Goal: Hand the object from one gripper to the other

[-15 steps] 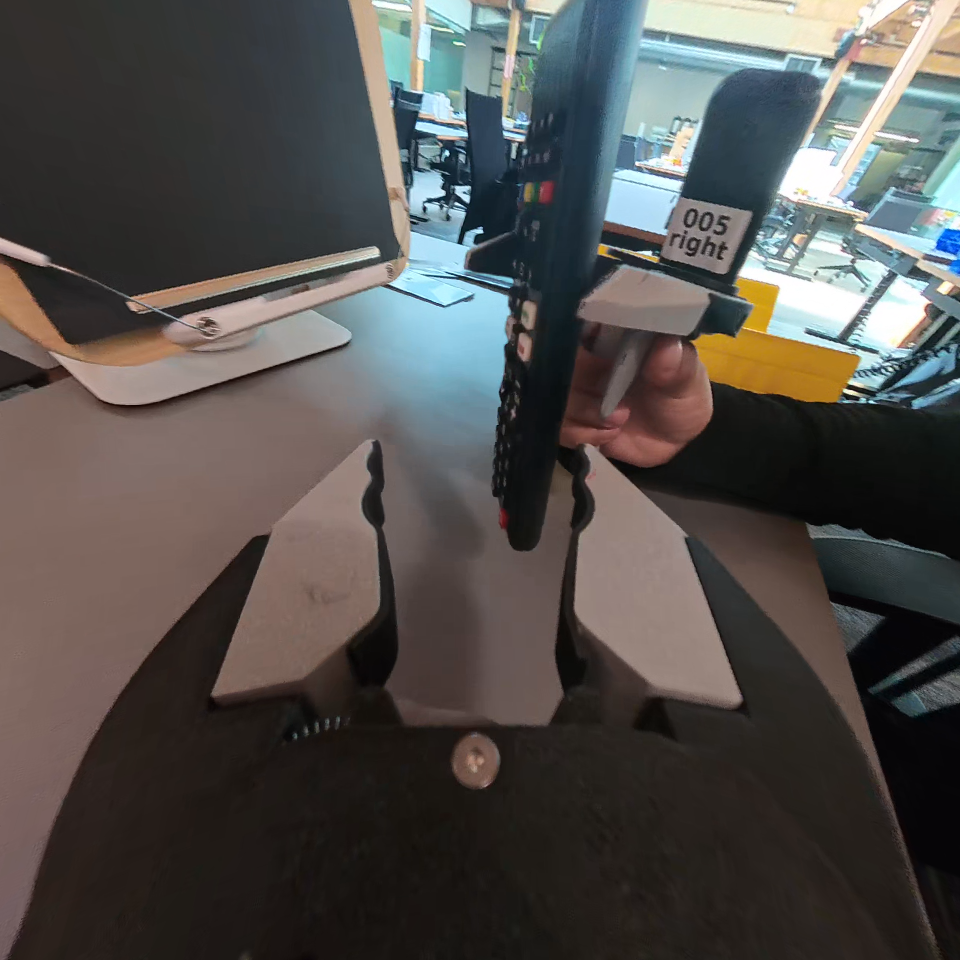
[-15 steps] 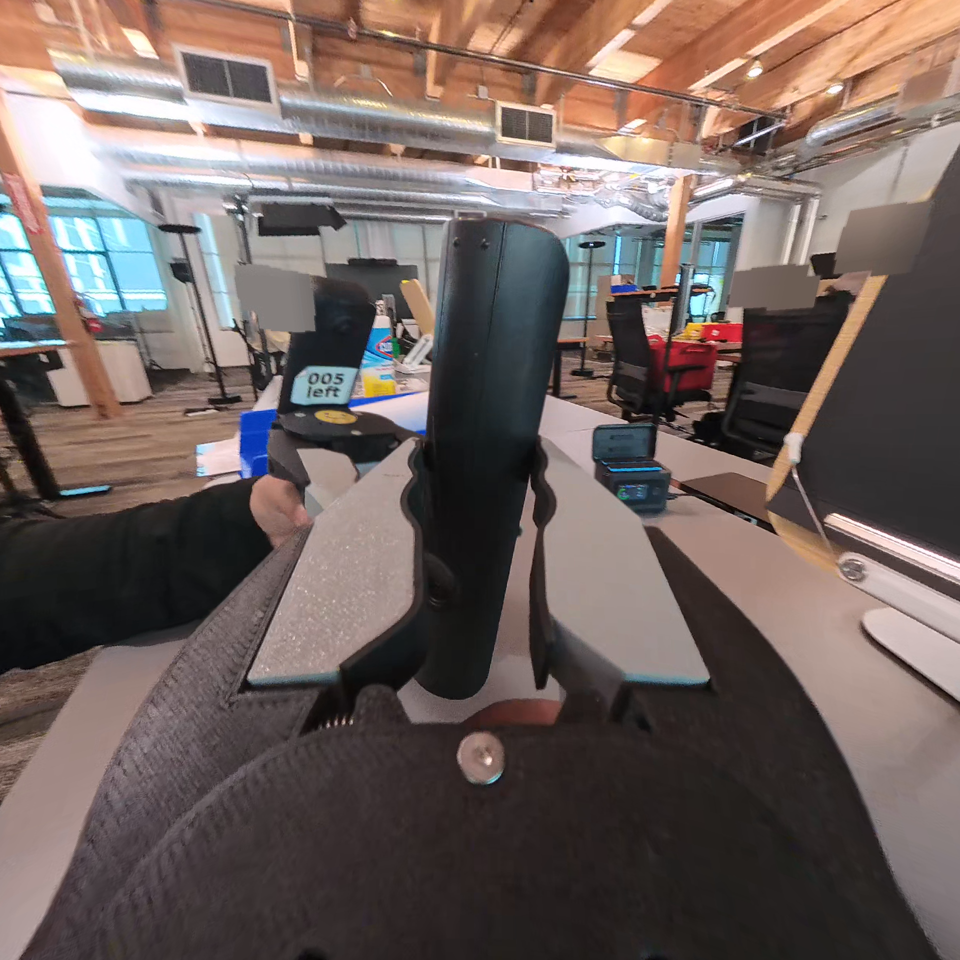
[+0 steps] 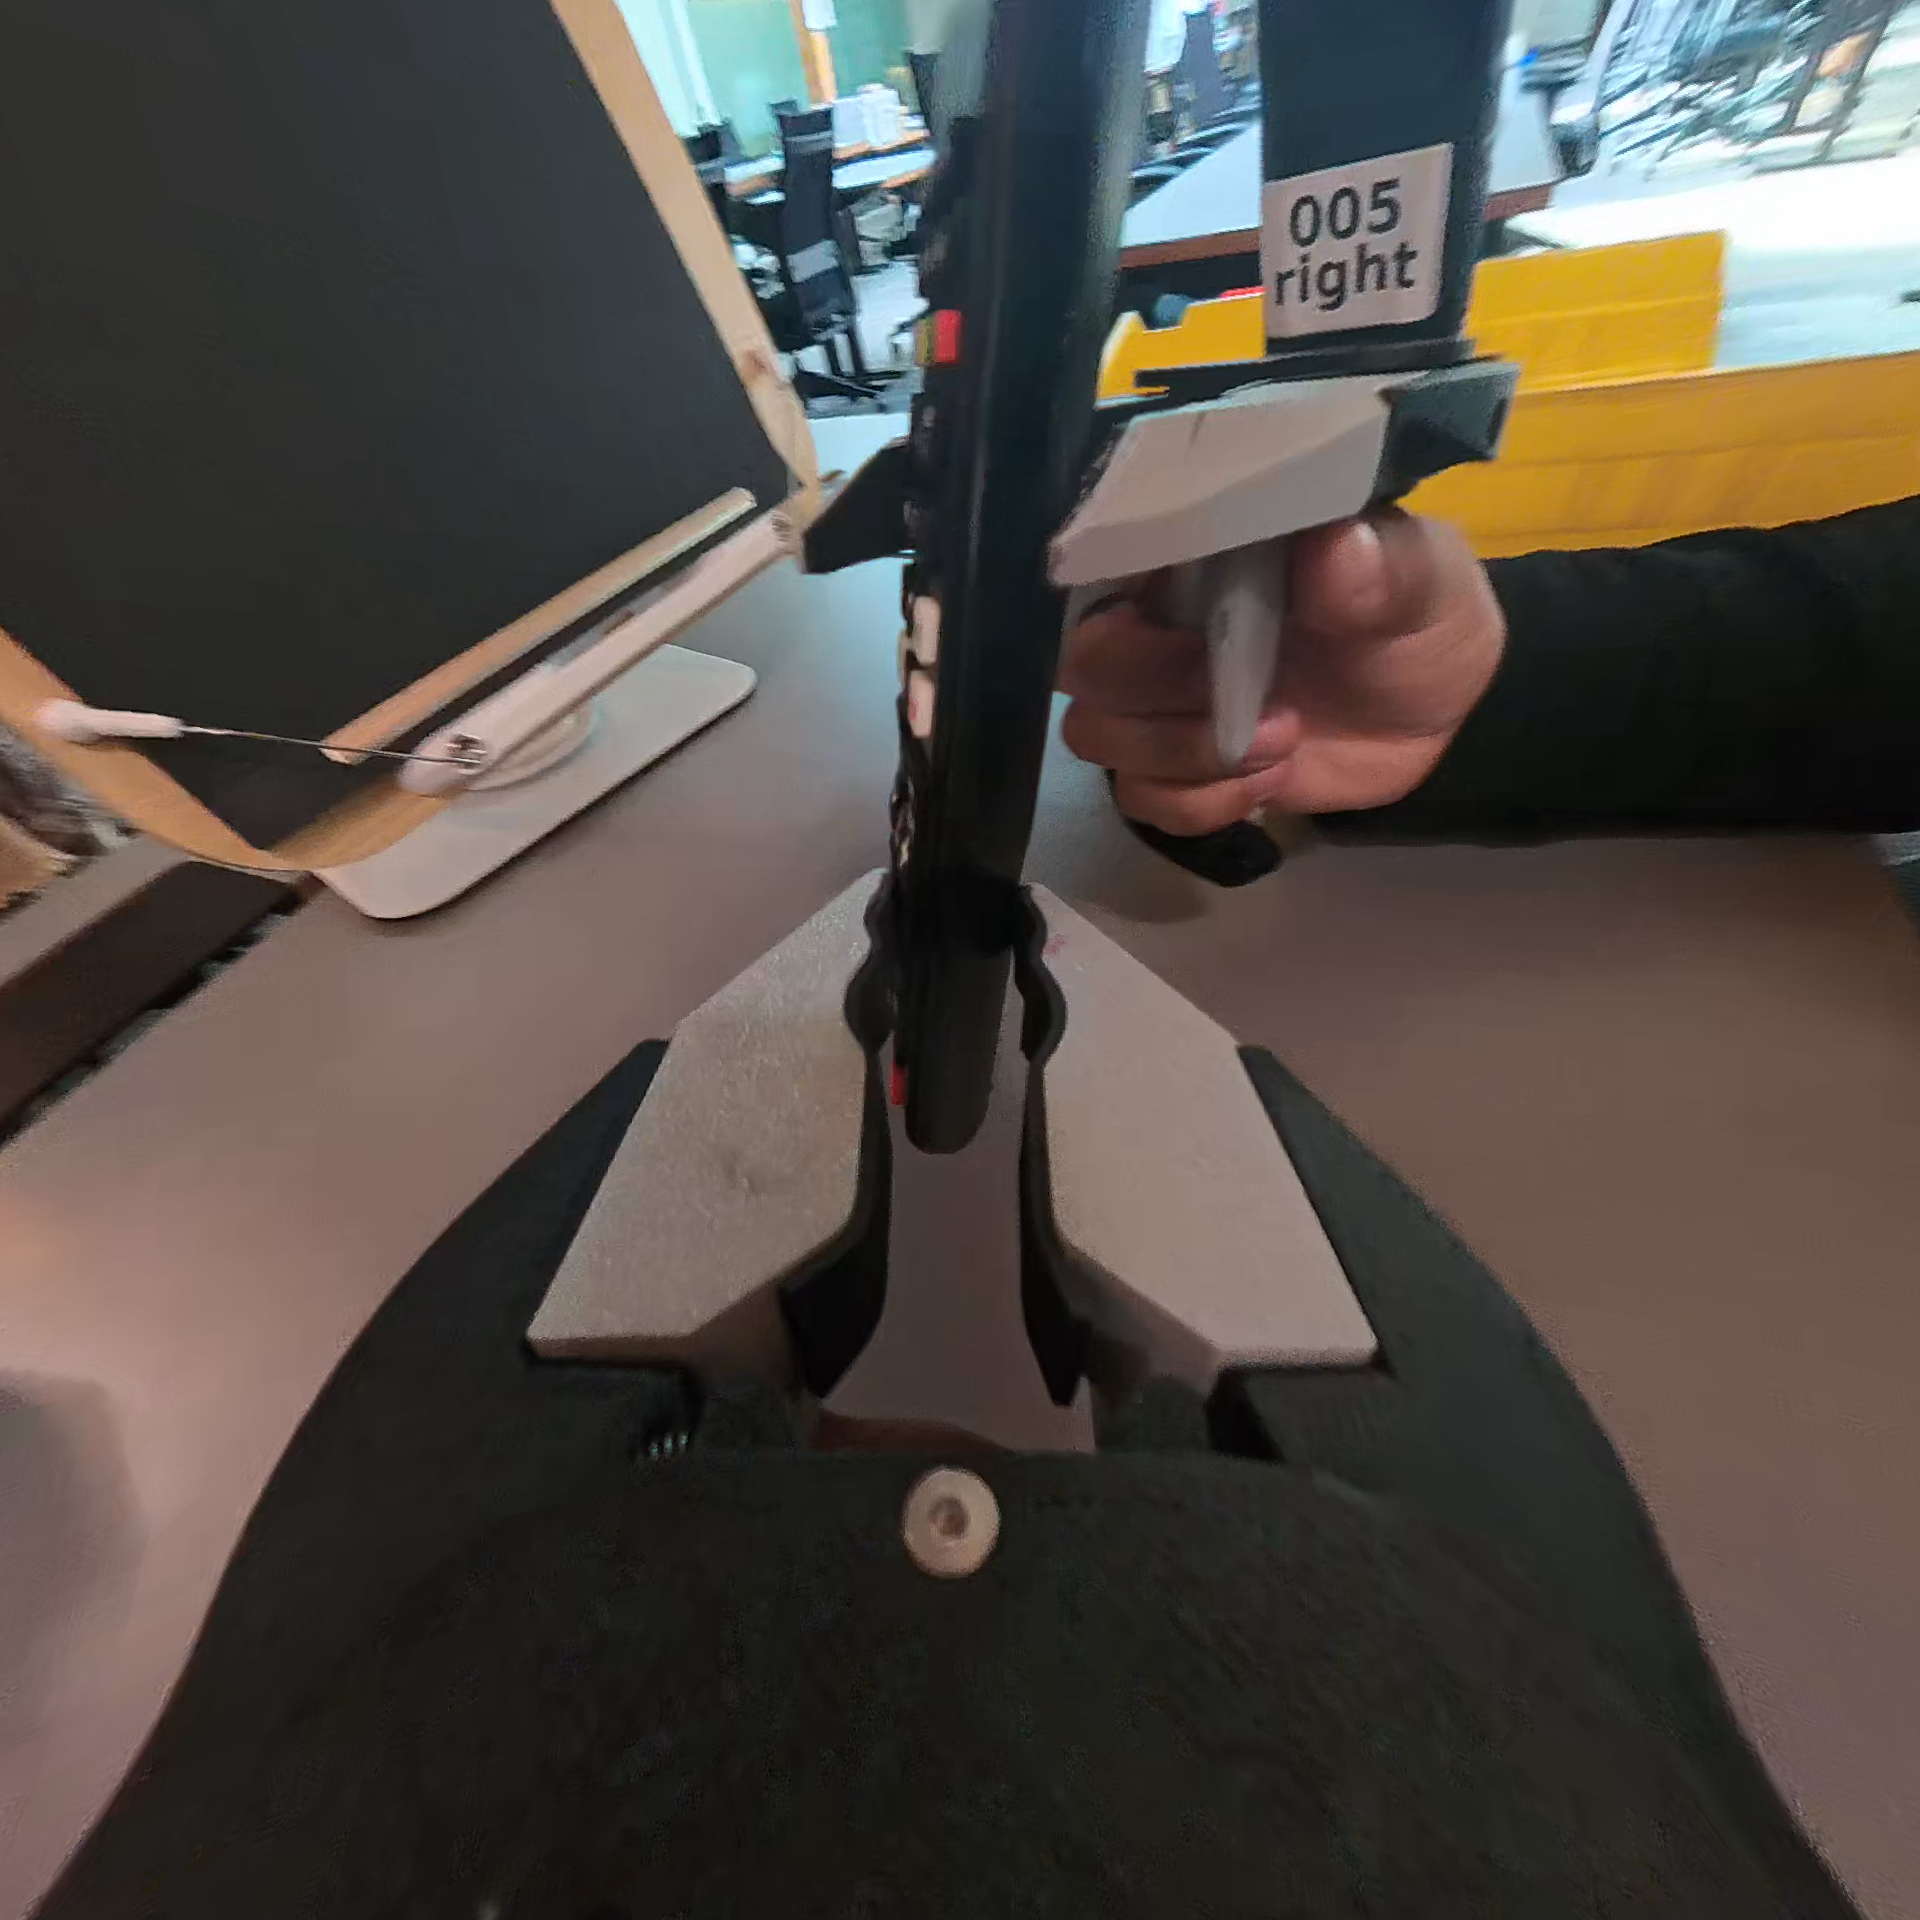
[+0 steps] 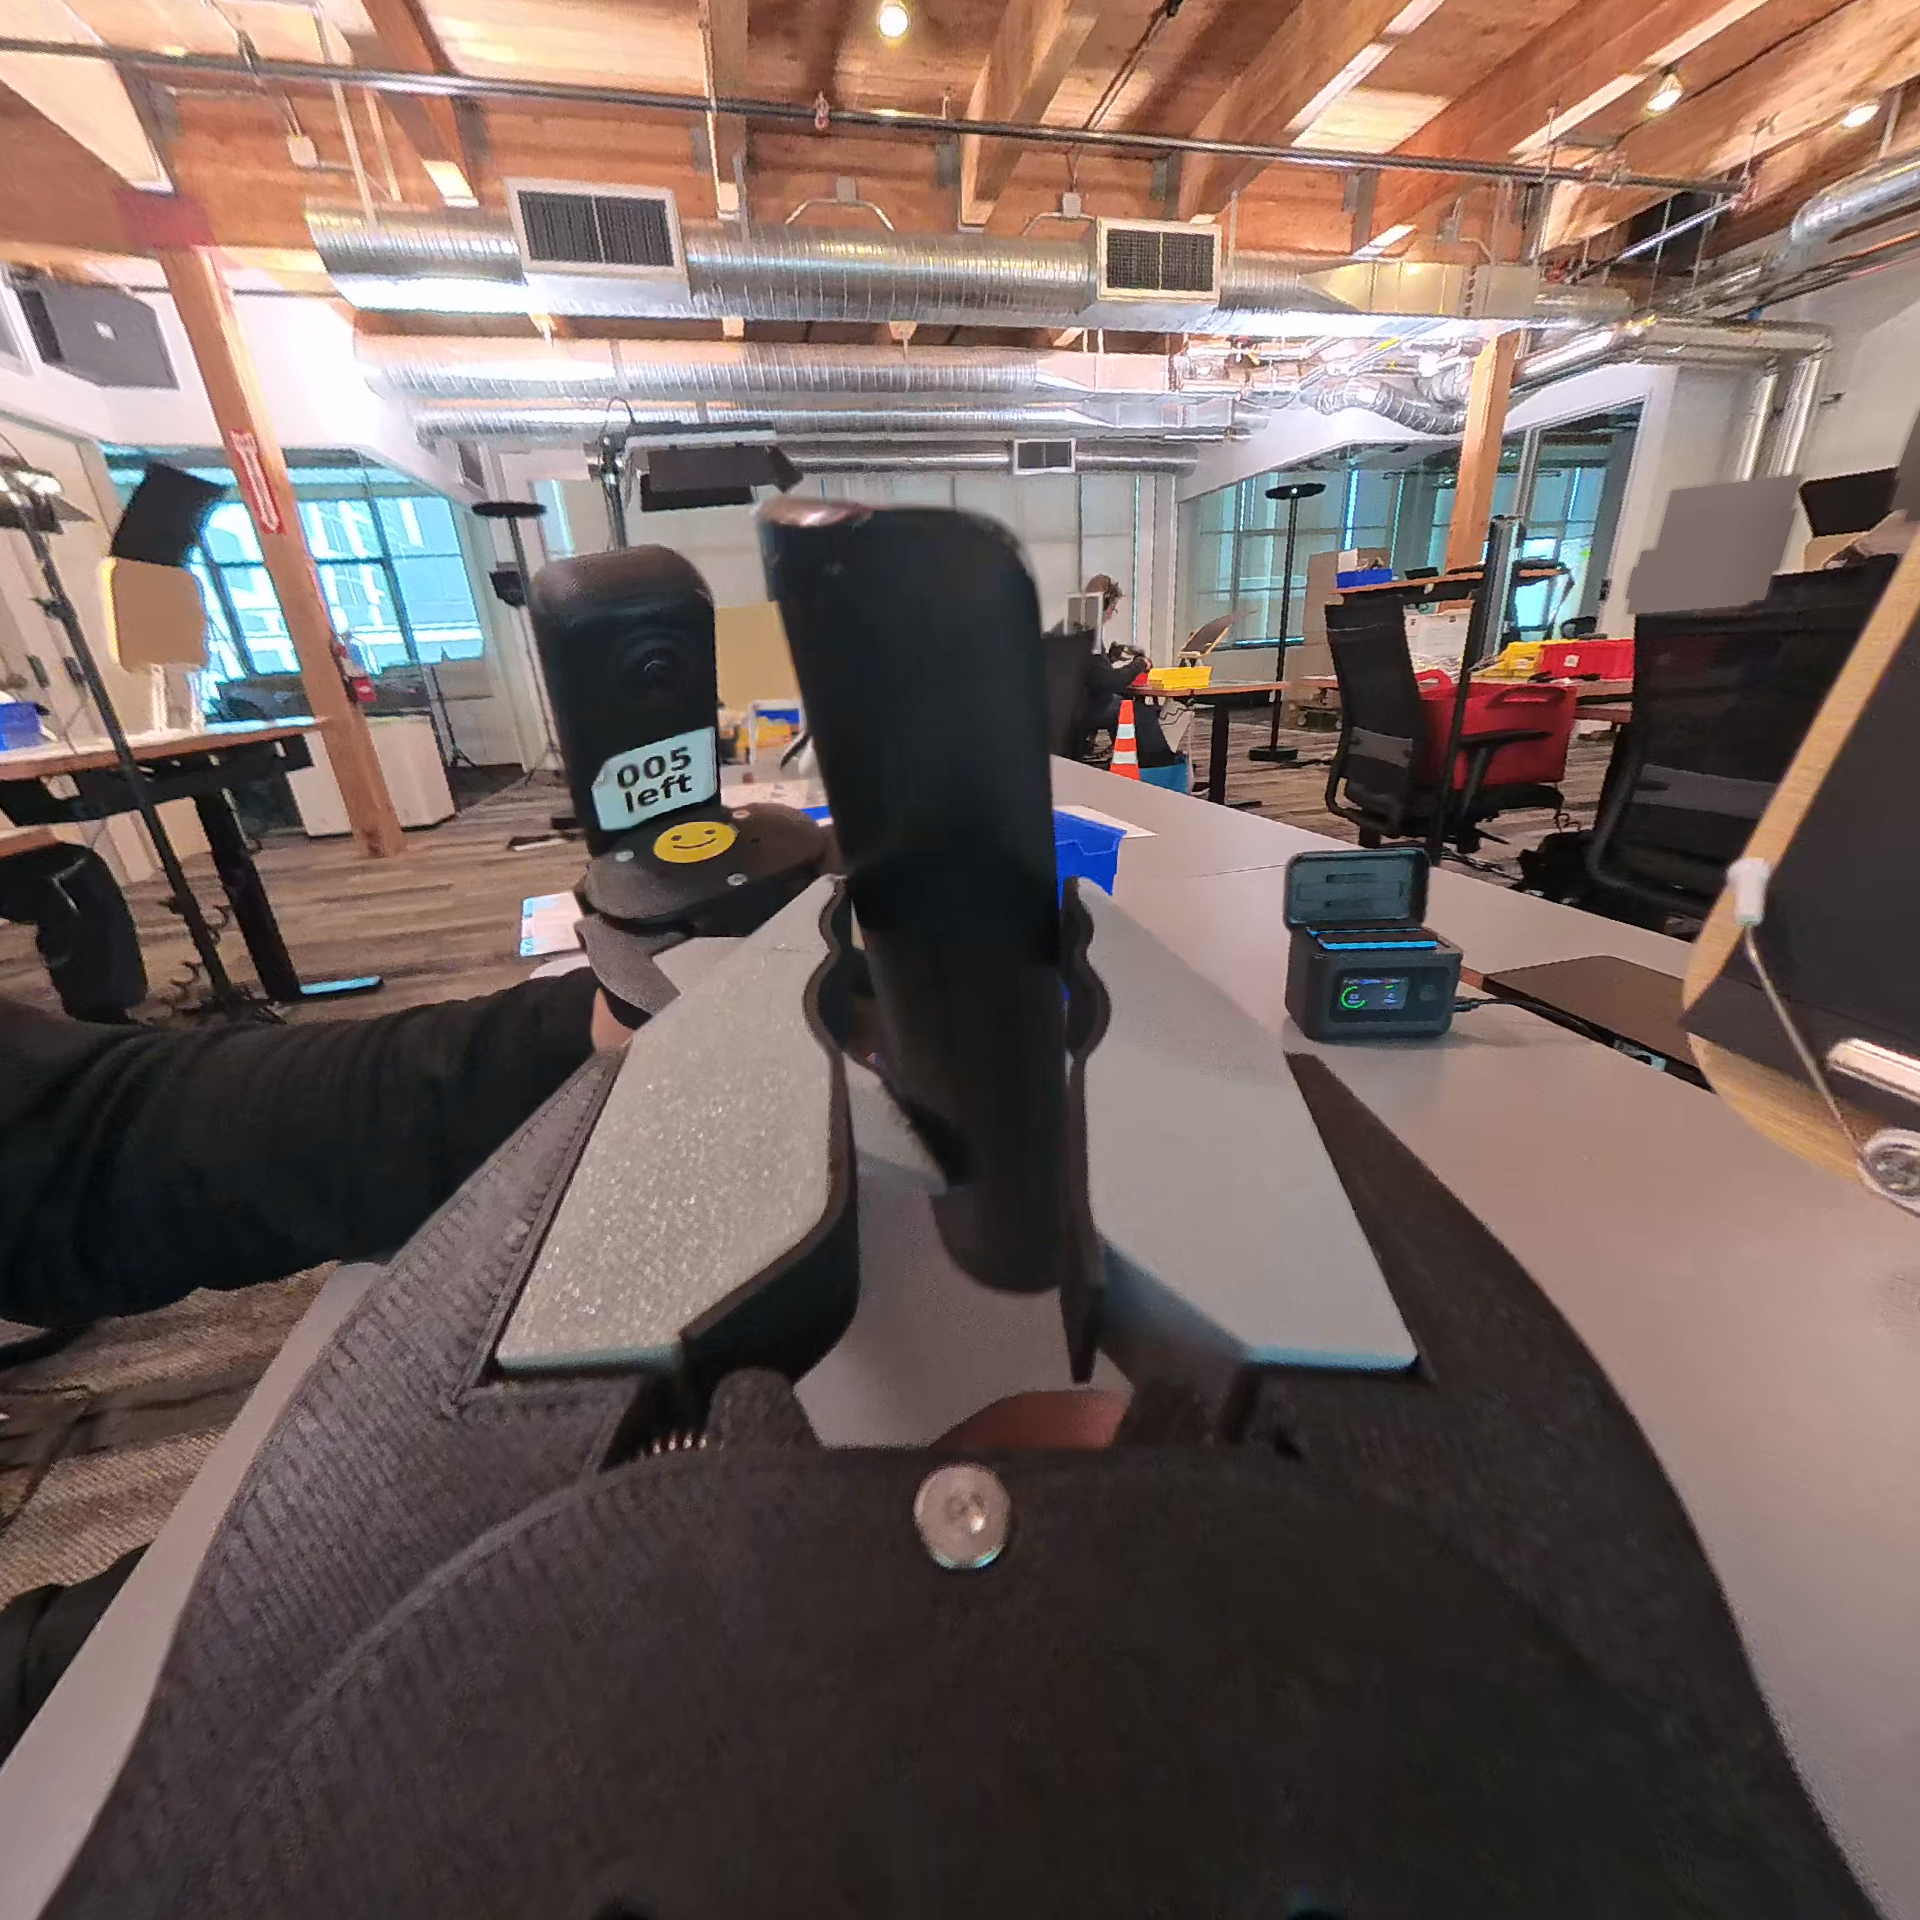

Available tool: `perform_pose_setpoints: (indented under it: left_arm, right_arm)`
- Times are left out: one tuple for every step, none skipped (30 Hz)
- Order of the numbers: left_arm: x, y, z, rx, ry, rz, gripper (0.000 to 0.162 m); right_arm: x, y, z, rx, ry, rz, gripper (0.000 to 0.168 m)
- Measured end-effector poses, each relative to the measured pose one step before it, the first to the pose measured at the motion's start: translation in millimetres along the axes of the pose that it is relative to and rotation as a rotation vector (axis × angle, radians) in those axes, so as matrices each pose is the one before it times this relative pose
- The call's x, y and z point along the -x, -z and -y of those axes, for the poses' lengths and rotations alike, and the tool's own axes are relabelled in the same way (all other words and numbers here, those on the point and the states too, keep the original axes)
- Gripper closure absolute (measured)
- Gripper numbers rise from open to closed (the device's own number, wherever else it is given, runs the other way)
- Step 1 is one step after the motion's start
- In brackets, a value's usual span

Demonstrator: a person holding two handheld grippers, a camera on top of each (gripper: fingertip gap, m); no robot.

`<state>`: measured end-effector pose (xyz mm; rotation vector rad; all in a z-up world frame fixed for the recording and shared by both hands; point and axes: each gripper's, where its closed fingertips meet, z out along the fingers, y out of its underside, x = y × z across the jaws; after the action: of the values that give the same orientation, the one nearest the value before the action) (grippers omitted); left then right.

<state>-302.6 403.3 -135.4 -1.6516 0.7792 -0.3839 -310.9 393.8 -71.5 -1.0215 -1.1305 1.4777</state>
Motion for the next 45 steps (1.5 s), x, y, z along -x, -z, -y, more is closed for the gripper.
perform_pose_setpoints:
  left_arm:
    - [4.70, 1.27, 0.99, -0.0010, -0.0352, 0.0402, 0.143]
    - [4.92, 1.07, 0.51, 0.0027, -0.0424, 0.0450, 0.143]
    - [4.38, 0.53, -0.70, 0.0082, -0.0455, 0.0436, 0.143]
    - [3.99, 0.36, -0.50, 0.0051, -0.0502, 0.0412, 0.143]
    - [4.09, 0.30, -0.80, 0.0069, -0.0513, 0.0435, 0.143]
    - [3.35, 0.18, -0.76, 0.0062, -0.0416, 0.0366, 0.143]
    - [3.20, 0.25, -0.32, 0.0031, -0.0386, 0.0337, 0.142]
    - [3.44, 0.33, -0.47, 0.0046, -0.0452, 0.0369, 0.142]
    - [3.80, 0.47, -0.78, 0.0075, -0.0512, 0.0392, 0.143]
    - [3.65, 0.62, -0.81, 0.0071, -0.0484, 0.0364, 0.143]
    - [3.35, 0.78, -0.22, 0.0032, -0.0354, 0.0324, 0.142]
    - [3.13, 0.72, 0.44, -0.0013, -0.0207, 0.0263, 0.142]
    - [3.16, 0.57, 0.95, -0.0071, -0.0136, 0.0255, 0.142]
    - [2.38, 0.03, 0.11, -0.0022, -0.0186, 0.0235, 0.142]
    - [2.14, -0.25, -0.57, 0.0020, -0.0226, 0.0244, 0.142]
    - [2.51, -0.18, -0.59, 0.0028, -0.0262, 0.0284, 0.142]
    - [2.08, -0.21, -0.78, 0.0048, -0.0324, 0.0251, 0.143]
    - [2.15, -0.20, -0.89, 0.0070, -0.0357, 0.0254, 0.142]
    - [2.66, -0.07, -1.05, 0.0074, -0.0333, 0.0254, 0.142]
    - [2.55, -0.32, -1.75, 0.0101, -0.0279, 0.0219, 0.142]
    - [1.66, -0.62, -2.67, 0.0129, -0.0293, 0.0166, 0.142]
    - [0.89, -0.61, -2.64, 0.0107, -0.0342, 0.0148, 0.143]
    - [0.33, -0.48, -1.43, 0.0037, -0.0343, 0.0122, 0.143]
    - [-0.45, -0.31, -0.49, -0.0012, -0.0327, 0.0081, 0.143]
    - [-0.87, -0.34, 0.18, -0.0013, -0.0310, 0.0065, 0.143]
    - [-1.30, -0.40, 0.76, -0.0018, -0.0272, 0.0044, 0.142]
    - [-1.61, -0.34, 1.00, -0.0022, -0.0249, 0.0018, 0.143]
    - [-1.64, -0.29, 1.47, -0.0047, -0.0280, 0.0015, 0.143]
    - [-2.06, 0.17, 2.49, -0.0114, -0.0310, -0.0008, 0.143]
    - [-2.89, 0.70, 3.51, -0.0205, -0.0320, -0.0060, 0.143]
    - [-4.03, 0.97, 4.47, -0.0287, -0.0293, -0.0142, 0.143]
    - [-4.36, 1.16, 4.67, -0.0295, -0.0275, -0.0166, 0.144]
    - [-3.36, 0.81, 4.07, -0.0242, -0.0264, -0.0107, 0.143]
    - [-1.75, 0.38, 2.90, -0.0138, -0.0241, -0.0025, 0.143]
    - [-0.16, 0.20, 2.08, -0.0063, -0.0205, 0.0037, 0.143]
    - [0.73, 0.26, 1.97, -0.0080, -0.0176, 0.0078, 0.143]
    - [1.12, 0.38, 2.12, -0.0097, -0.0189, 0.0088, 0.143]
    - [1.02, 0.36, 1.49, -0.0071, -0.0218, 0.0092, 0.143]
    - [0.62, 0.35, 1.06, -0.0032, -0.0248, 0.0079, 0.143]
    - [0.16, 0.21, 0.79, 0.0003, -0.0281, 0.0068, 0.143]
    - [0.08, 0.04, 0.48, 0.0030, -0.0275, 0.0082, 0.143]
    - [0.55, 0.01, 0.93, -0.0007, -0.0217, 0.0119, 0.143]
    - [1.32, 0.18, 1.78, -0.0067, -0.0150, 0.0121, 0.143]
    - [0.98, 0.06, 1.18, -0.0015, -0.0087, 0.0067, 0.143]
    - [-0.55, -0.35, 0.20, 0.0034, -0.0039, -0.0017, 0.143]
  right_arm:
    - [-1.07, 0.43, 0.93, -0.0024, -0.0162, 0.0006, 0.131]
    - [-1.63, 0.46, 1.02, -0.0029, -0.0143, -0.0040, 0.130]
    - [-0.75, 0.84, 1.06, -0.0046, -0.0123, 0.0007, 0.129]
    - [0.21, 0.98, 1.21, -0.0046, -0.0114, 0.0062, 0.128]
    - [0.07, 0.91, 1.11, -0.0020, -0.0117, 0.0050, 0.126]
    - [-0.06, 0.96, 0.98, -0.0011, -0.0094, 0.0044, 0.125]
    - [0.11, 0.92, 1.15, -0.0012, -0.0049, 0.0040, 0.124]
    - [-0.44, 0.72, 0.64, 0.0013, -0.0005, -0.0008, 0.124]
    - [-0.48, 0.49, -0.29, 0.0053, 0.0024, -0.0022, 0.123]
    - [-0.15, 0.10, -0.97, 0.0082, 0.0035, -0.0004, 0.122]
    - [-0.02, 0.07, -1.07, 0.0069, 0.0028, 0.0005, 0.123]
    - [0.56, 0.04, -0.50, 0.0033, 0.0002, 0.0044, 0.123]
    - [1.27, 0.11, 0.06, 0.0019, -0.0028, 0.0088, 0.123]
    - [1.23, 0.27, 0.91, -0.0003, -0.0066, 0.0099, 0.123]
    - [0.37, 0.62, 0.96, 0.0000, -0.0056, 0.0052, 0.123]
    - [-0.07, 1.00, 0.67, 0.0015, -0.0008, 0.0026, 0.124]
    - [-0.13, 0.99, 0.10, 0.0049, 0.0020, 0.0017, 0.124]
    - [-0.19, 1.02, -0.56, 0.0099, 0.0040, 0.0021, 0.124]
    - [0.51, 0.95, -0.36, 0.0102, 0.0042, 0.0056, 0.122]
    - [0.70, 1.12, 0.30, 0.0077, 0.0011, 0.0075, 0.119]
    - [0.04, 1.29, 1.16, 0.0032, -0.0029, 0.0034, 0.115]
    - [-0.47, 1.69, 2.33, -0.0038, -0.0043, 0.0010, 0.111]
    - [-0.94, 1.91, 2.97, -0.0077, -0.0027, -0.0019, 0.107]
    - [-2.13, 2.10, 3.22, -0.0083, 0.0000, -0.0103, 0.103]
    - [-3.10, 2.33, 3.28, -0.0082, -0.0004, -0.0162, 0.100]
    - [-2.18, 2.43, 3.08, -0.0076, -0.0050, -0.0094, 0.097]
    - [-0.73, 2.17, 2.80, -0.0047, -0.0129, 0.0006, 0.095]
    - [-0.54, 1.80, 1.74, 0.0026, -0.0207, 0.0028, 0.090]
    - [-1.45, 1.36, 0.05, 0.0134, -0.0271, -0.0016, 0.087]
    - [-1.26, 1.34, -1.60, 0.0218, -0.0296, 0.0007, 0.084]
    - [-1.31, 1.26, -3.25, 0.0285, -0.0329, 0.0015, 0.083]
    - [-2.80, 1.00, -5.91, 0.0416, -0.0405, -0.0048, 0.083]
    - [-0.92, 0.93, -7.34, 0.0476, -0.0405, 0.0103, 0.082]
    - [0.13, 0.88, -8.60, 0.0531, -0.0412, 0.0180, 0.083]
    - [-0.15, 0.58, -8.76, 0.0516, -0.0362, 0.0180, 0.085]
    - [-0.67, 0.13, -7.49, 0.0412, -0.0276, 0.0120, 0.088]
    - [-1.47, -0.35, -6.32, 0.0325, -0.0187, 0.0050, 0.096]
    - [-2.14, -0.86, -5.19, 0.0260, -0.0169, 0.0012, 0.110]
    - [-1.74, -1.55, -3.39, 0.0162, -0.0183, 0.0033, 0.117]
    - [-0.09, -1.85, -3.41, 0.0161, -0.0214, 0.0127, 0.122]
    - [2.75, -1.76, -4.40, 0.0234, -0.0218, 0.0294, 0.135]
    - [1.63, -2.34, -4.44, 0.0221, -0.0281, 0.0206, 0.139]
    - [1.48, -2.97, -4.92, 0.0238, -0.0175, 0.0177, 0.137]
    - [1.98, -3.88, -5.98, 0.0314, -0.0047, 0.0171, 0.135]
    - [-0.50, -4.21, -5.37, 0.0309, 0.0072, -0.0009, 0.132]
